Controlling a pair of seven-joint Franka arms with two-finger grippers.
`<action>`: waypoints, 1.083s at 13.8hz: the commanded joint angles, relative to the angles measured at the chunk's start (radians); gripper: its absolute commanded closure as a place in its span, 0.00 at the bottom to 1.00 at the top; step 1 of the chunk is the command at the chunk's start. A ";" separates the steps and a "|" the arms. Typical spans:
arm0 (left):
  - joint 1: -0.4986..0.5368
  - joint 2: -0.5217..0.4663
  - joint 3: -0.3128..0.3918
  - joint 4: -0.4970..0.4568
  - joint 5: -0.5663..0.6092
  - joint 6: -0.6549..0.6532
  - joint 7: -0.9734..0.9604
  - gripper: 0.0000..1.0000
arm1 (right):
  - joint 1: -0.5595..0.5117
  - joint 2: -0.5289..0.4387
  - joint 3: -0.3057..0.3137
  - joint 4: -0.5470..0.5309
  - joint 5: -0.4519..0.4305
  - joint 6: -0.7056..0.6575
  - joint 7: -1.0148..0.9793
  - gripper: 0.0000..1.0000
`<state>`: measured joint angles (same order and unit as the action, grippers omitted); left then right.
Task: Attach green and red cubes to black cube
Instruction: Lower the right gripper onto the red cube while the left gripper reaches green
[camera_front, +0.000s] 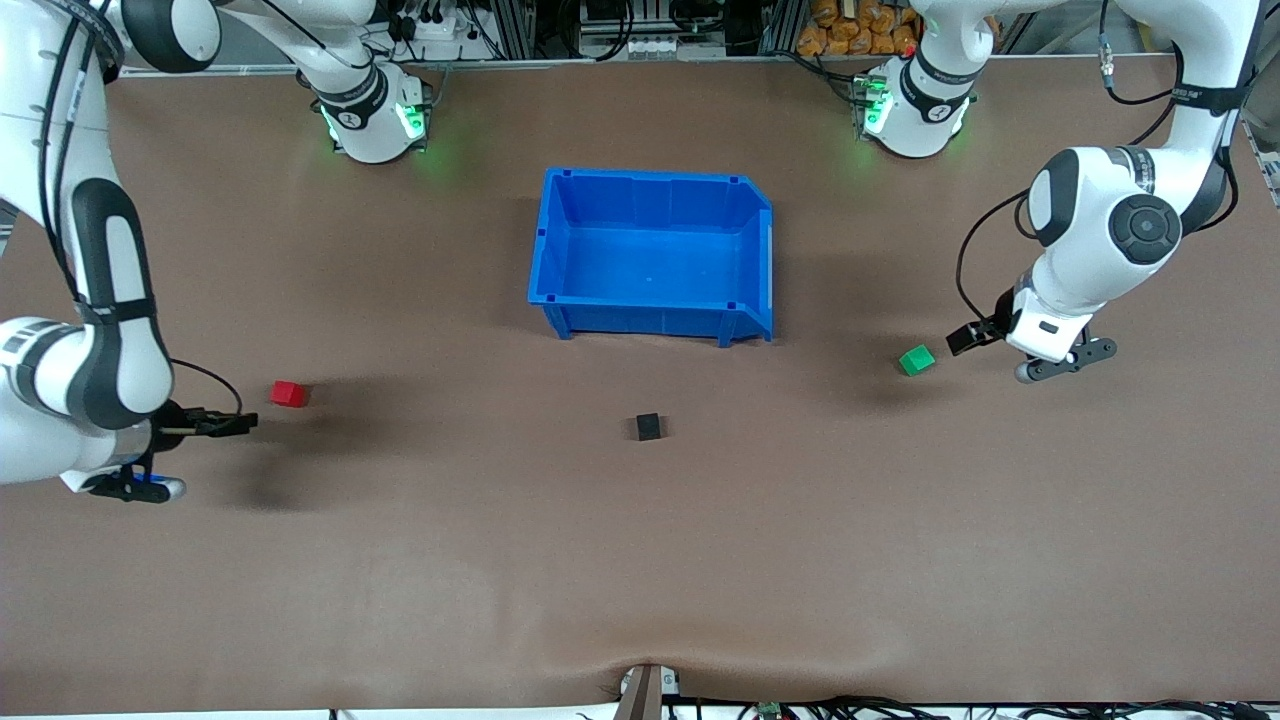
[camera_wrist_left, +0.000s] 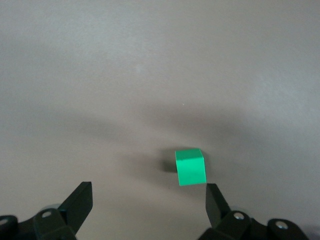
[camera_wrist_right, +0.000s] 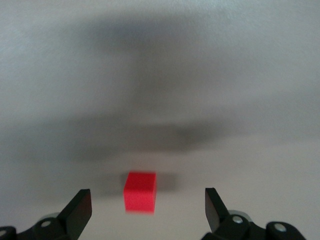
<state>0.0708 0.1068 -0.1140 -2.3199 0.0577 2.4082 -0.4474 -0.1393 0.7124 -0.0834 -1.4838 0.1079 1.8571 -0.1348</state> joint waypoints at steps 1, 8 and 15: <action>-0.034 0.042 -0.015 -0.001 0.022 0.061 -0.140 0.00 | 0.026 0.028 0.001 -0.055 0.021 0.077 0.017 0.00; -0.078 0.140 -0.026 0.019 0.024 0.100 -0.320 0.00 | 0.021 0.030 -0.001 -0.090 0.010 -0.050 0.018 0.53; -0.065 0.191 -0.022 0.020 0.022 0.112 -0.385 0.00 | 0.026 0.027 0.007 -0.073 0.057 -0.055 0.168 1.00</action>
<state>0.0033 0.2780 -0.1358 -2.3104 0.0578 2.5101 -0.7929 -0.1202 0.7594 -0.0877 -1.5575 0.1270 1.8095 -0.0633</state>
